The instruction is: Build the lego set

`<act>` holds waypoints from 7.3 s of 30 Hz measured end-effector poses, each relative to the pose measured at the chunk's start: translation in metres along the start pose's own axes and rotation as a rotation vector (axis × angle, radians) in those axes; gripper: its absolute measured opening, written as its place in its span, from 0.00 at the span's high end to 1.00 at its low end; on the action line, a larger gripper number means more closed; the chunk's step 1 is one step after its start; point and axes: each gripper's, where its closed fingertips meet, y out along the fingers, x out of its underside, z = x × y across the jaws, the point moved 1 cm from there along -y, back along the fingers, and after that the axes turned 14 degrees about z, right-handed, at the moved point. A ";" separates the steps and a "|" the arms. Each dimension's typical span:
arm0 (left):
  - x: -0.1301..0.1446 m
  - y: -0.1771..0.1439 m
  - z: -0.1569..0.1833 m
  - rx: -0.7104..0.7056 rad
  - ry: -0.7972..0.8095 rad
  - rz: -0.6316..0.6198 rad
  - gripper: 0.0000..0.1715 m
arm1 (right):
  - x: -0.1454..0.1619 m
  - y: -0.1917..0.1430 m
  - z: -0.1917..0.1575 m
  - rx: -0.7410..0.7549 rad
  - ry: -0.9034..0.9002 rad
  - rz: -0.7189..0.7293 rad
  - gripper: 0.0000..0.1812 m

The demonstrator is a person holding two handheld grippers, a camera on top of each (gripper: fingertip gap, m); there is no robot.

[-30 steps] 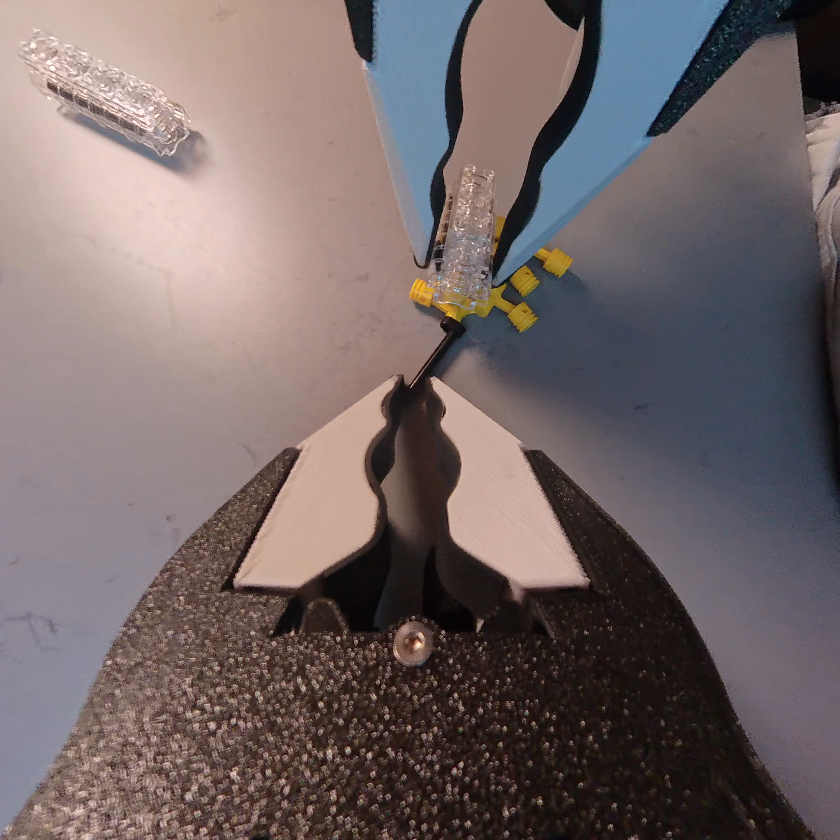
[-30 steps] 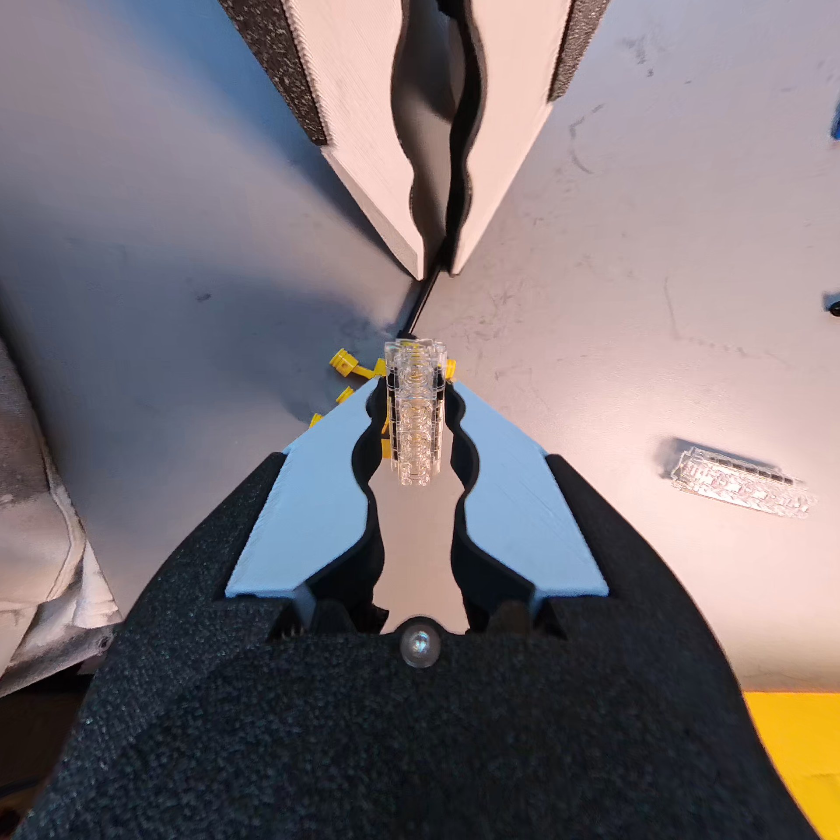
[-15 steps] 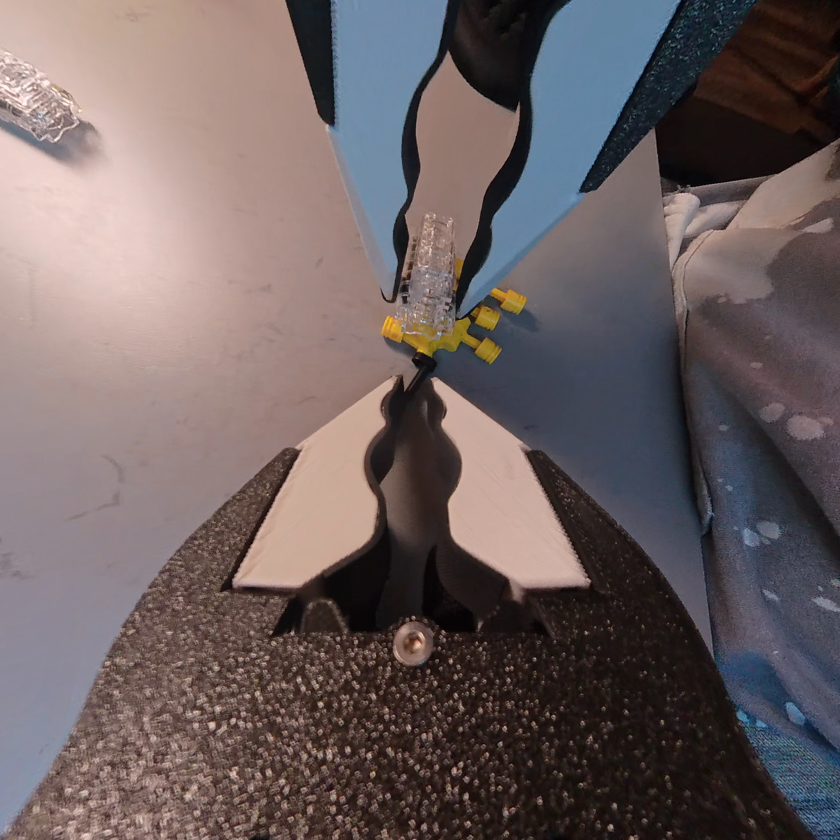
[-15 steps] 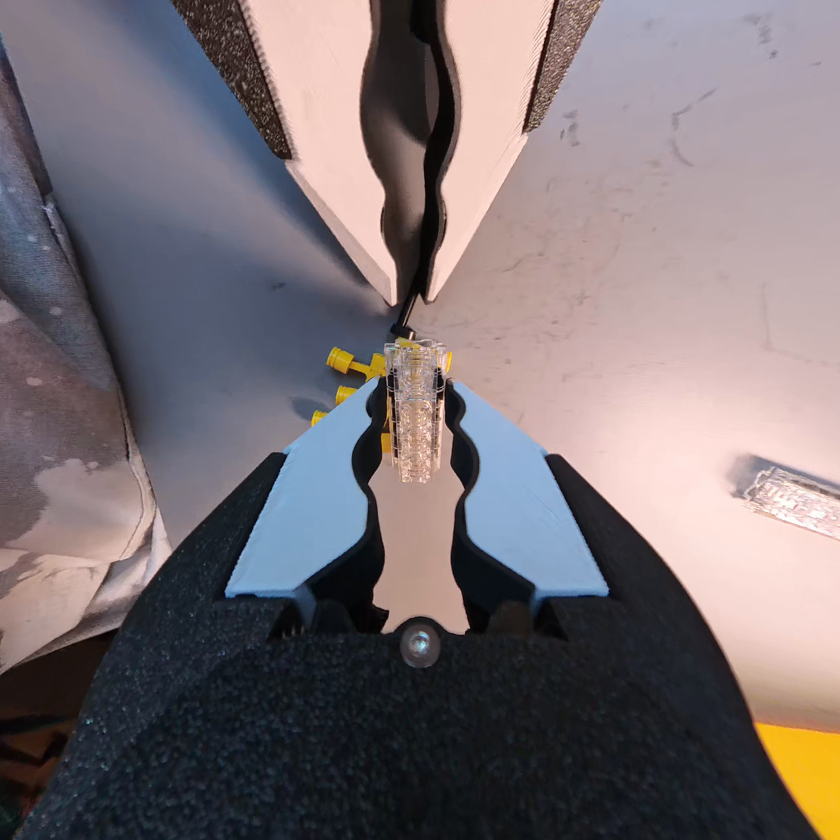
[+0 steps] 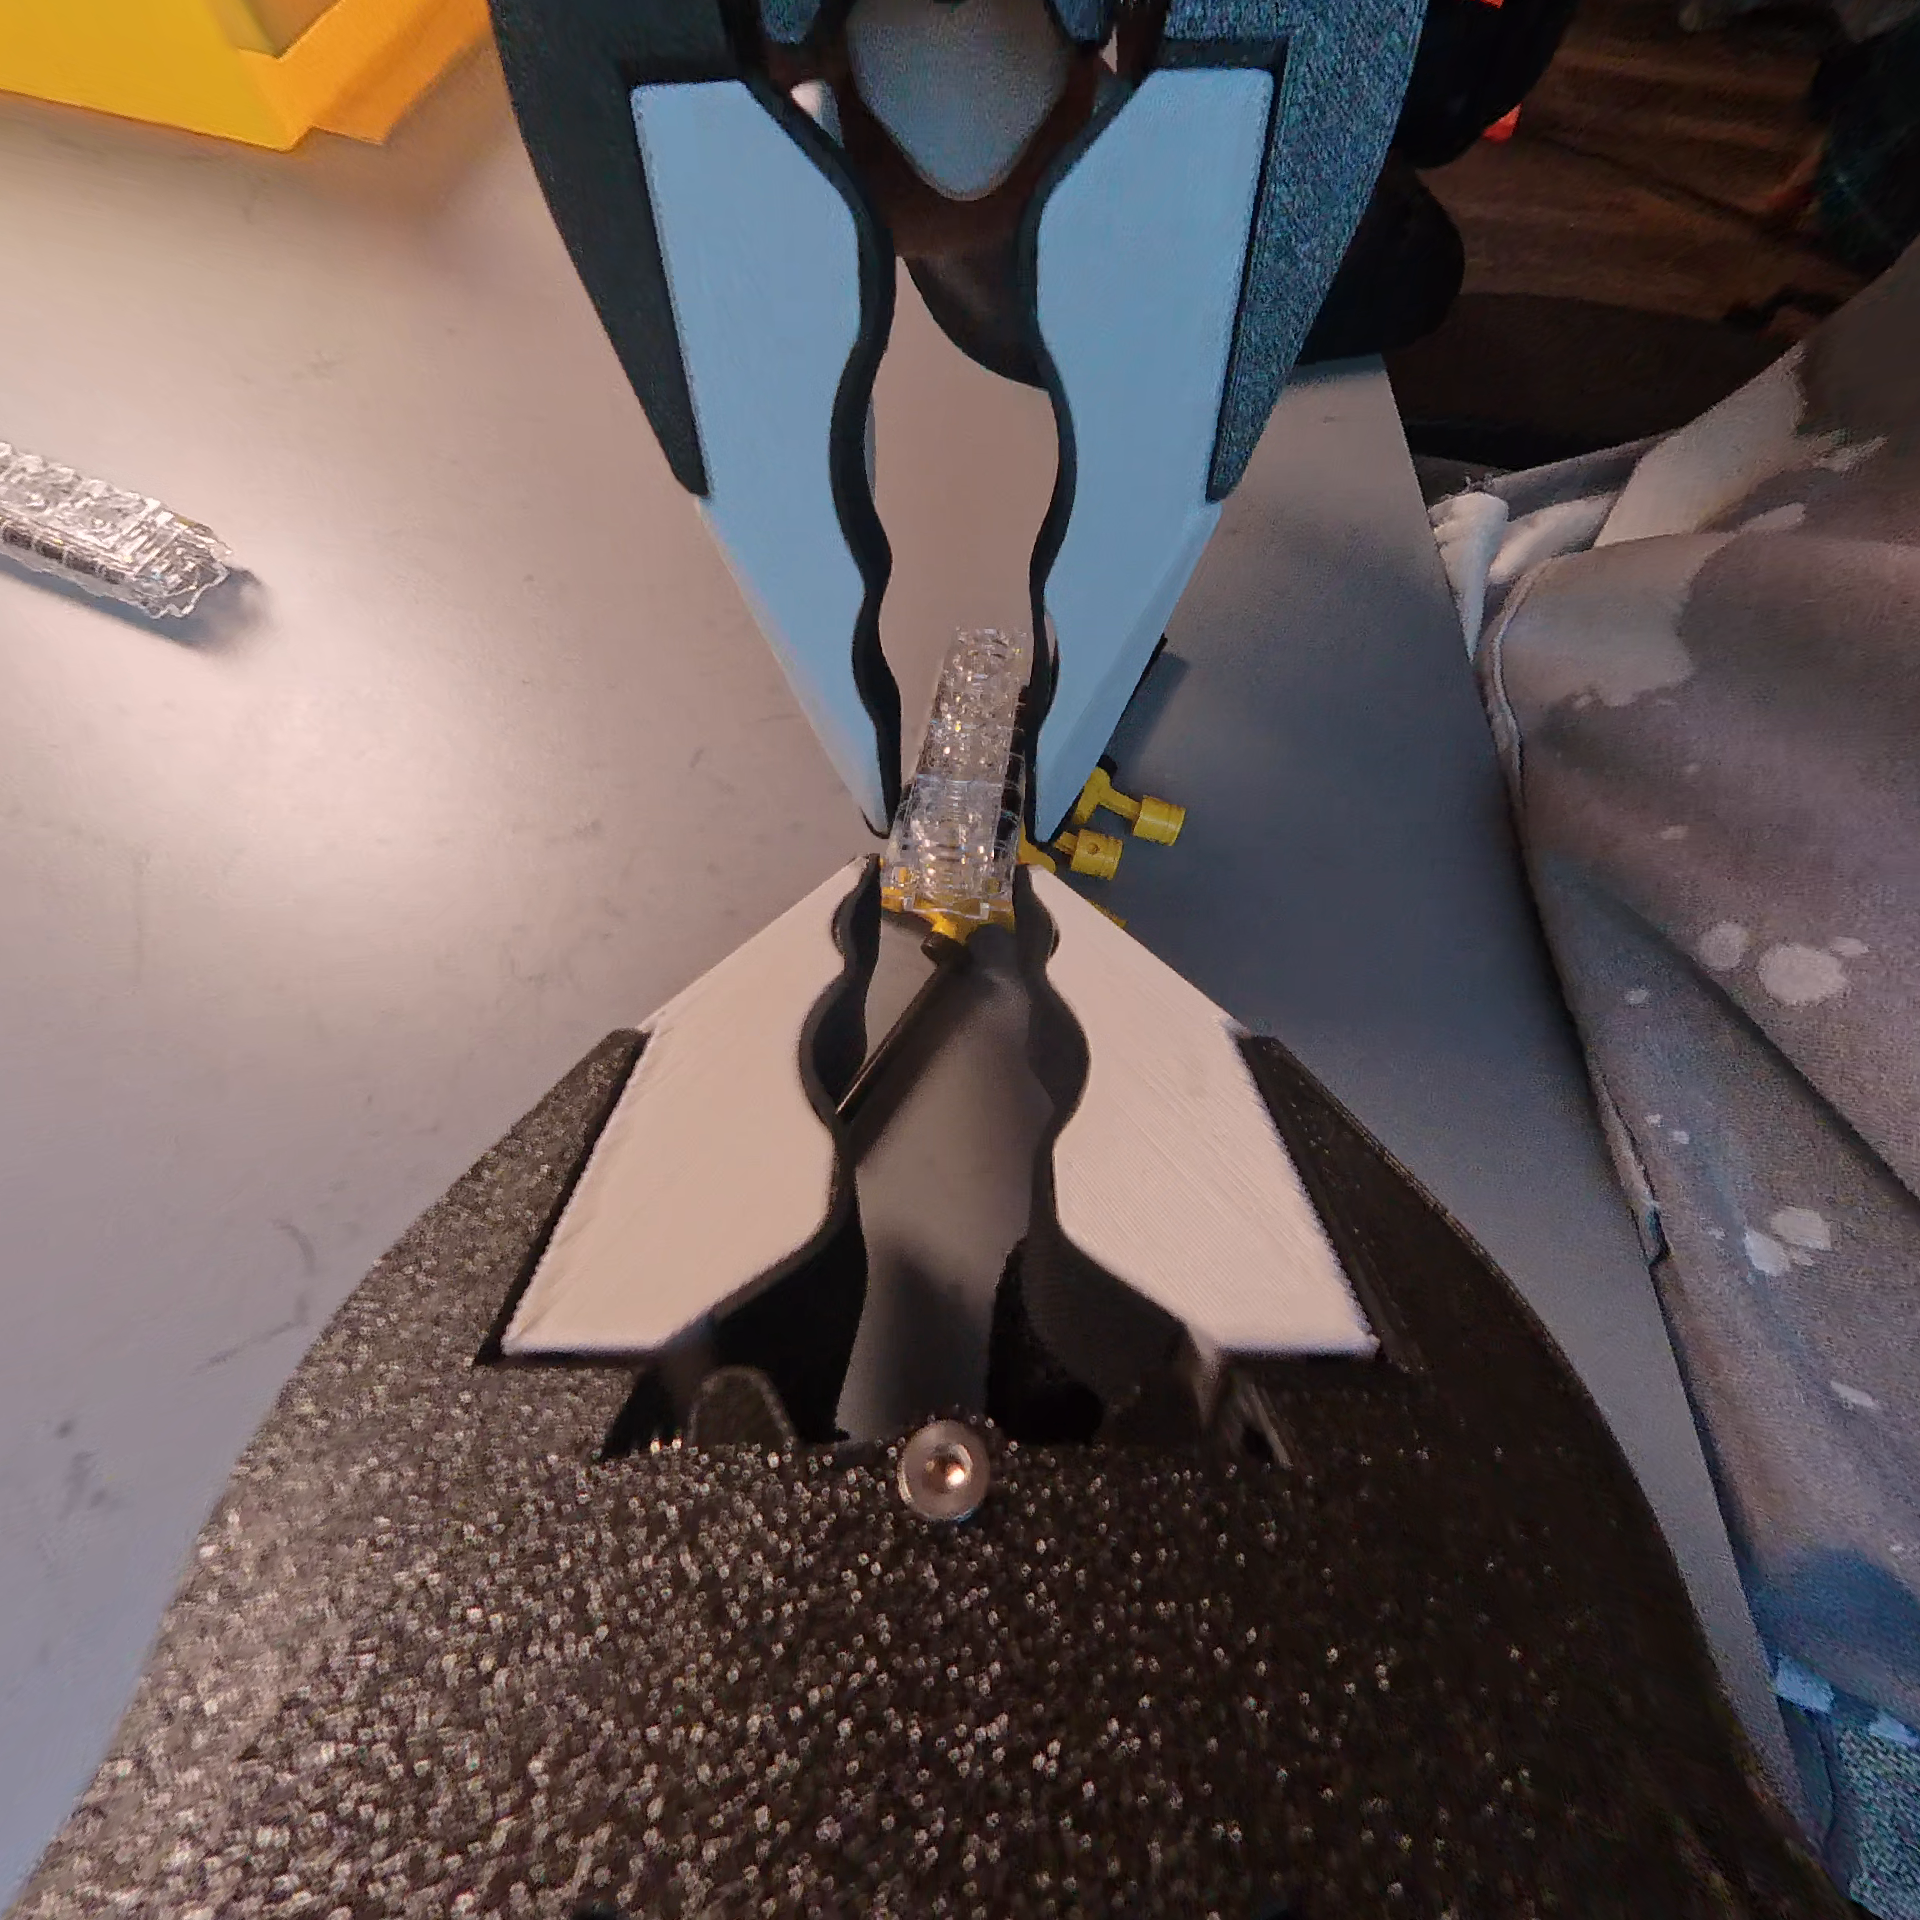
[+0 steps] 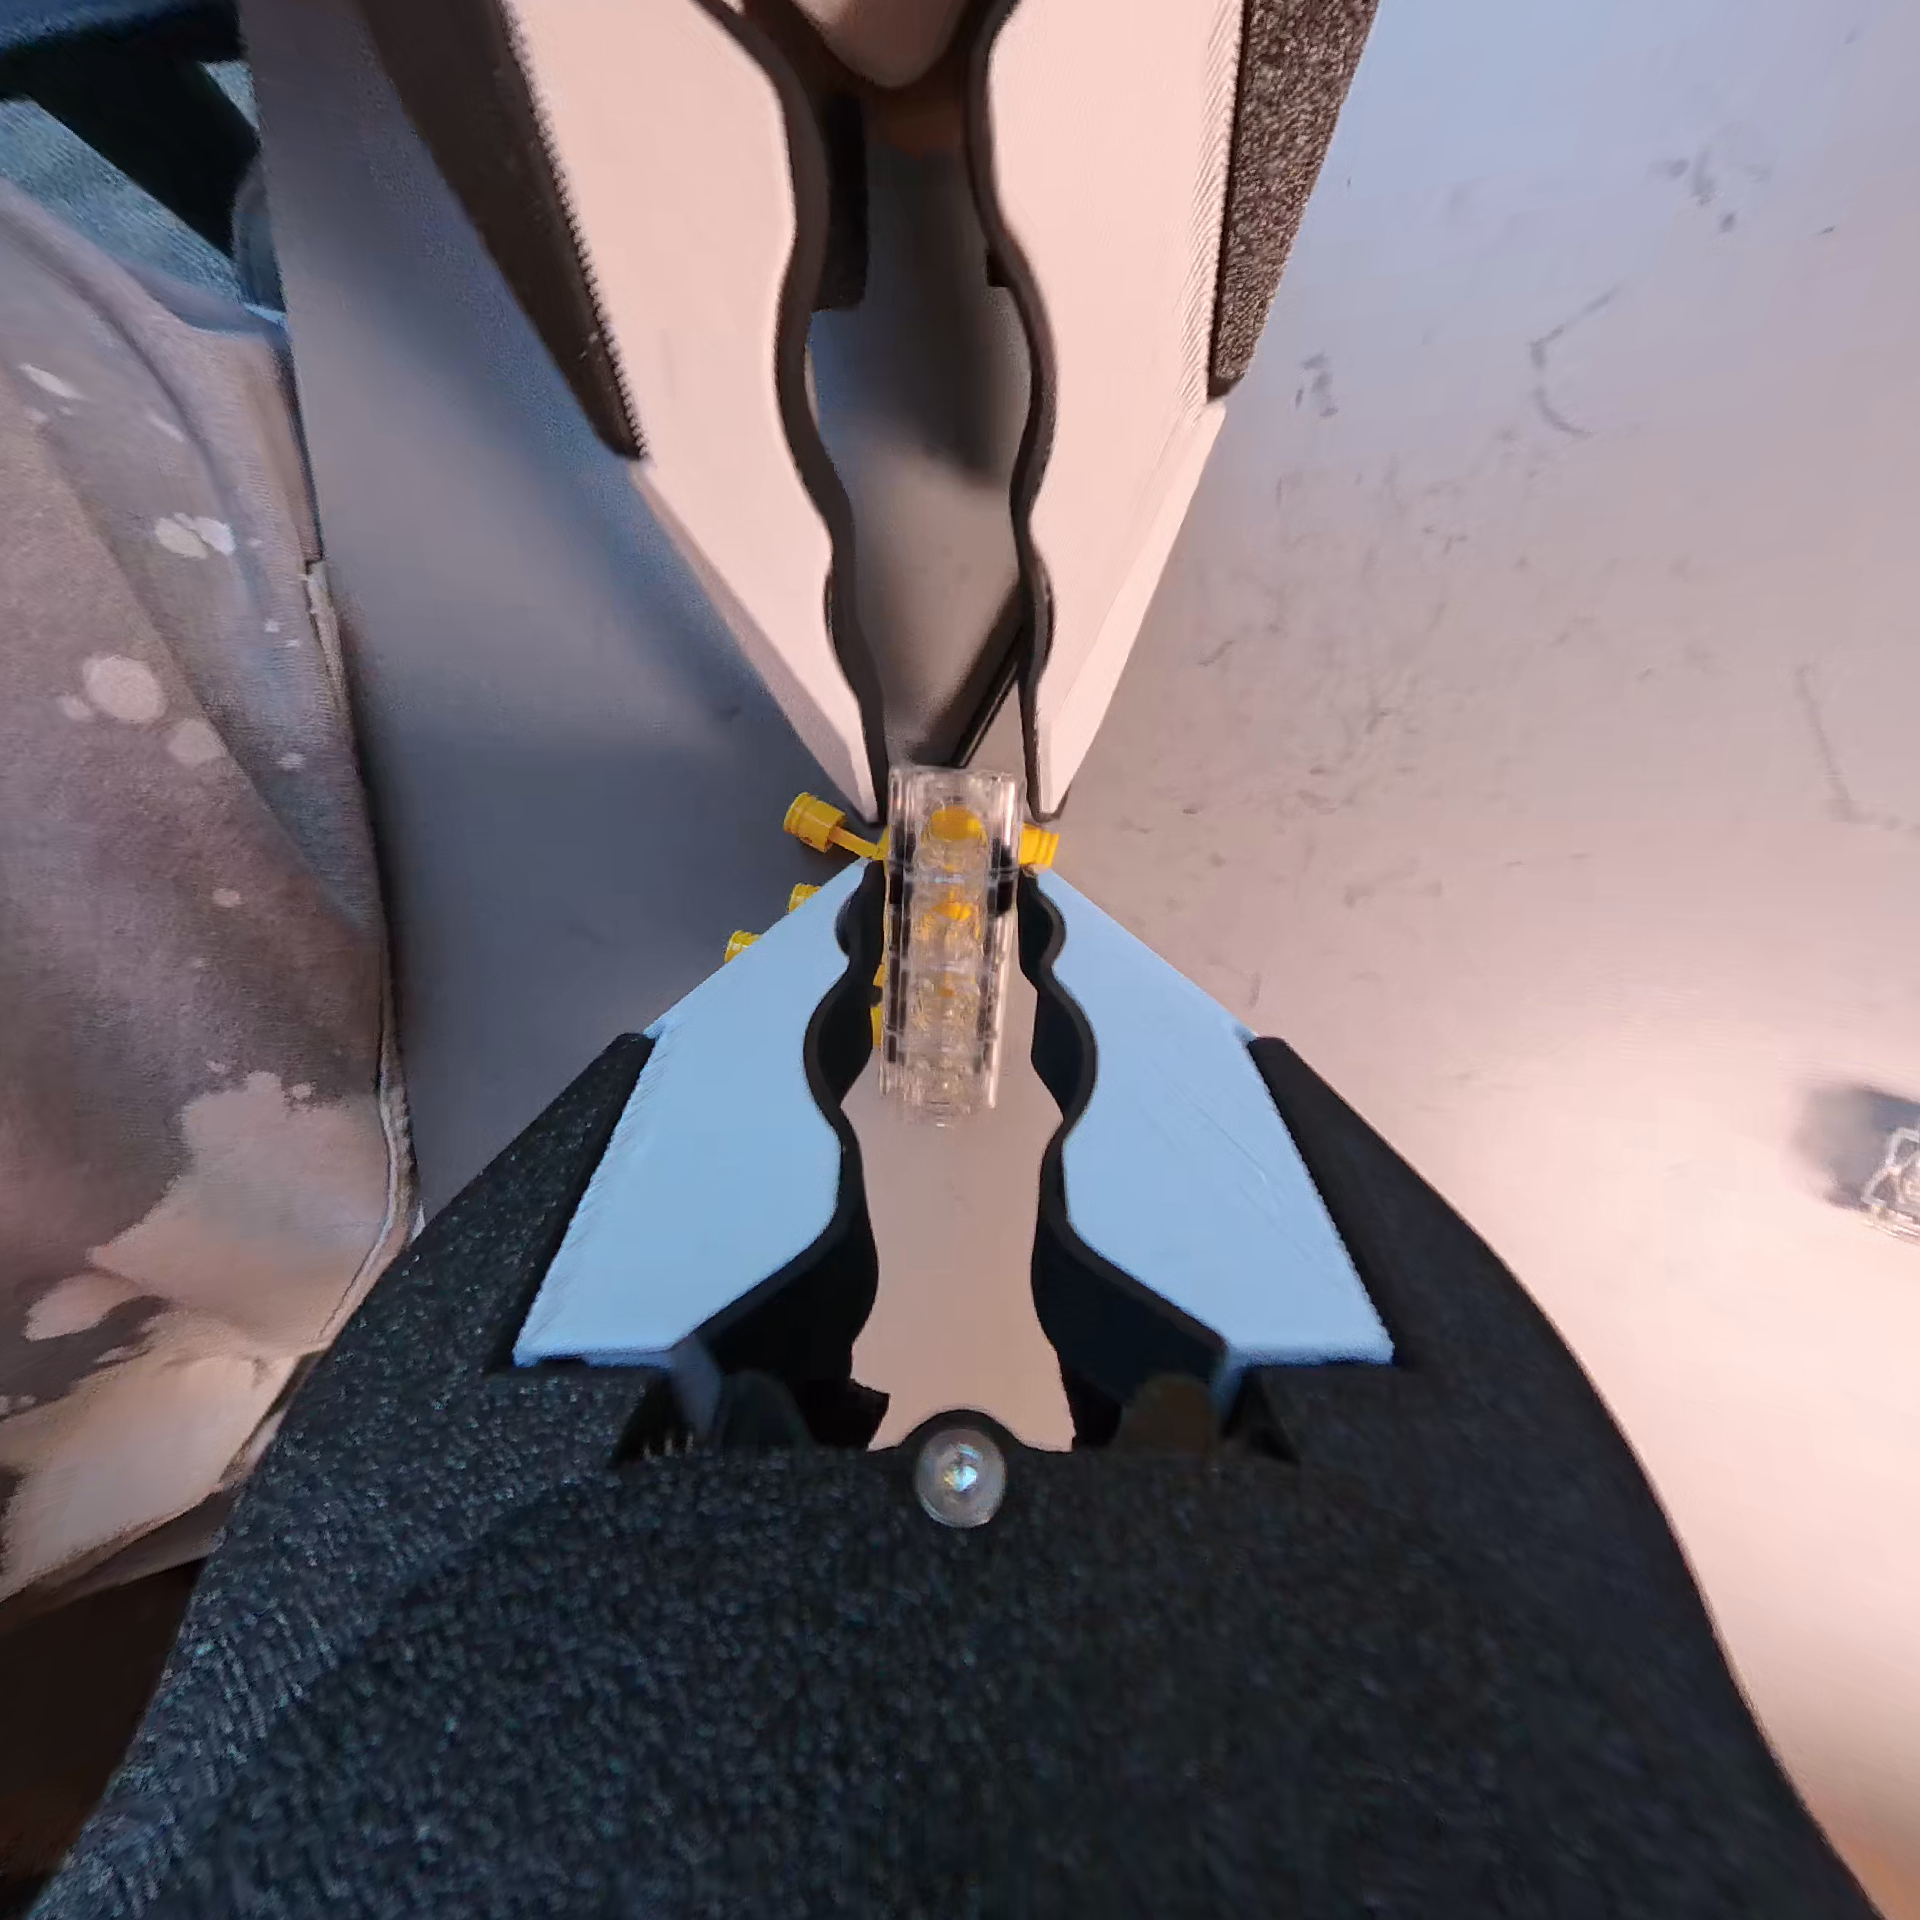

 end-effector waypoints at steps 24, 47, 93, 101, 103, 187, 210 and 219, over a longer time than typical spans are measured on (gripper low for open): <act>0.021 -0.007 -0.006 0.032 0.144 -0.083 0.86 | -0.005 -0.001 -0.003 0.370 0.012 0.266 0.91; 0.025 -0.014 -0.022 -0.056 0.157 -0.121 0.85 | 0.011 0.000 0.012 0.350 0.177 0.344 0.86; 0.008 0.003 -0.021 -0.058 0.140 -0.056 0.86 | 0.011 -0.022 0.019 0.309 -0.082 0.337 0.83; 0.008 -0.003 -0.037 -0.103 -0.104 -0.034 0.86 | 0.006 -0.020 -0.012 0.314 -0.107 0.365 0.83; 0.007 -0.005 -0.040 -0.105 -0.172 -0.025 0.86 | 0.006 -0.013 -0.014 0.317 -0.085 0.370 0.84; -0.060 -0.040 -0.019 0.058 -0.226 0.337 0.89 | -0.071 -0.076 0.010 -0.028 0.473 1.218 0.91; -0.112 -0.061 0.014 0.392 -0.496 0.664 0.93 | -0.106 -0.067 -0.004 -0.256 0.513 1.293 0.86; -0.112 -0.061 0.020 0.404 -0.470 0.646 0.94 | -0.110 -0.064 -0.008 -0.259 0.505 1.276 0.84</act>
